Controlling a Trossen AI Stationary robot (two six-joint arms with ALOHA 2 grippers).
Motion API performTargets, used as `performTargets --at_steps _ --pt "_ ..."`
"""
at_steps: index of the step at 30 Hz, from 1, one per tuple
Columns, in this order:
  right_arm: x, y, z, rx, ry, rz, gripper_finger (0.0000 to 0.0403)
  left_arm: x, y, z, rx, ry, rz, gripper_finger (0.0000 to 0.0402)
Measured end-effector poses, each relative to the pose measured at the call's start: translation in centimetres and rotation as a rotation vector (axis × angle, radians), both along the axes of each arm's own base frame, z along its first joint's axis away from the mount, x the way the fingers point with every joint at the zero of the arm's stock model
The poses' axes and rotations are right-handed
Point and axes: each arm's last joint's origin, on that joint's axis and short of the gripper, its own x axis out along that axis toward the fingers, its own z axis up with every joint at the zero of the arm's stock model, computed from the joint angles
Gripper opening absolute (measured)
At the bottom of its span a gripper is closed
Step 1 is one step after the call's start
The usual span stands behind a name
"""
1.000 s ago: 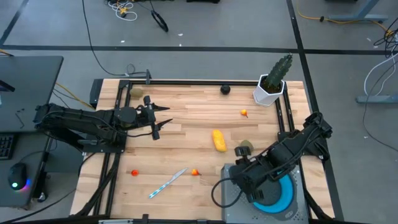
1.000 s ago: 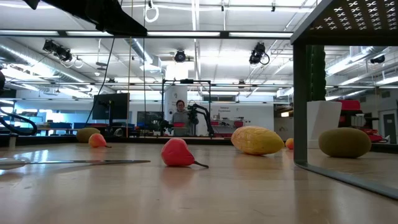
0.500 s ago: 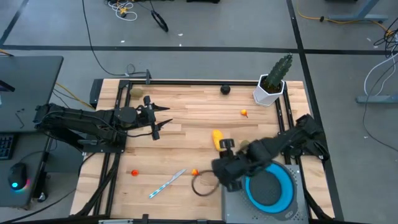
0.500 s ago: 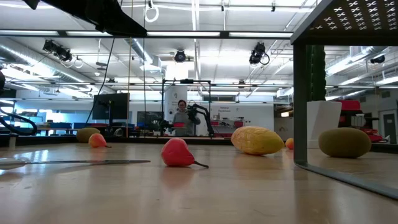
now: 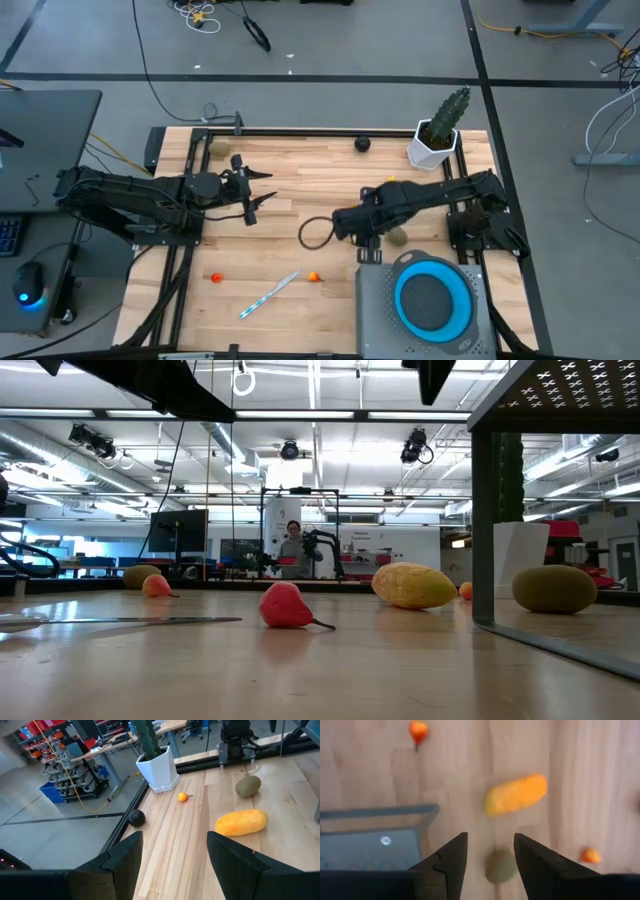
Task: Pick & Place Fruit
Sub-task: Put the blue strainer bowl on the shelf
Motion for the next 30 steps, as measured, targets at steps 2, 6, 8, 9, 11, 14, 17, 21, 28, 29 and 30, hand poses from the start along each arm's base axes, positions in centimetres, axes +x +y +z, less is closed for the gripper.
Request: performTargets --at_steps 2,6,8,9,11,14,17,21,28,29,30 --pt "-0.6 -0.3 0.7 0.033 -0.017 0.014 0.017 0.0 0.0 0.0 0.0 0.001 0.001 0.0231" --pt "-2.0 -0.7 1.6 0.024 -0.029 0.022 0.017 0.0 0.0 0.0 -0.002 0.004 0.001 0.0231" --pt "-3.2 -1.0 2.5 0.022 -0.052 0.018 0.017 0.0 0.0 -0.1 -0.004 0.006 0.001 0.0231" --pt "-4.1 -1.3 3.0 0.017 -0.074 0.005 0.017 0.0 0.0 -0.1 -0.005 0.006 0.002 0.0231" --pt "-5.9 -1.8 3.6 0.004 -0.091 -0.028 0.0169 0.0 0.0 -0.1 -0.005 0.006 0.002 0.0231" --pt "-8.3 -2.4 3.8 0.014 -0.113 -0.116 0.0169 0.0 0.0 -0.1 -0.006 0.005 0.001 0.0231" --pt "-11.0 -2.9 3.4 0.062 -0.098 -0.228 0.017 0.0 0.0 -0.1 -0.006 0.004 0.002 0.0231" --pt "-13.3 -2.9 2.3 0.247 -0.016 -0.325 0.017 0.0 0.0 0.0 -0.007 0.002 0.002 0.0231" --pt "-14.7 -1.3 2.2 0.351 0.029 -0.291 0.017 0.0 0.0 0.0 -0.009 -0.001 0.003 0.0231" --pt "-14.8 -1.2 2.3 0.355 0.026 -0.296 0.017 0.0 0.0 0.0 -0.011 -0.002 0.003 0.0231" --pt "-14.8 -1.1 2.3 0.357 0.027 -0.303 0.017 0.0 0.0 0.0 -0.014 -0.003 0.004 0.0231"
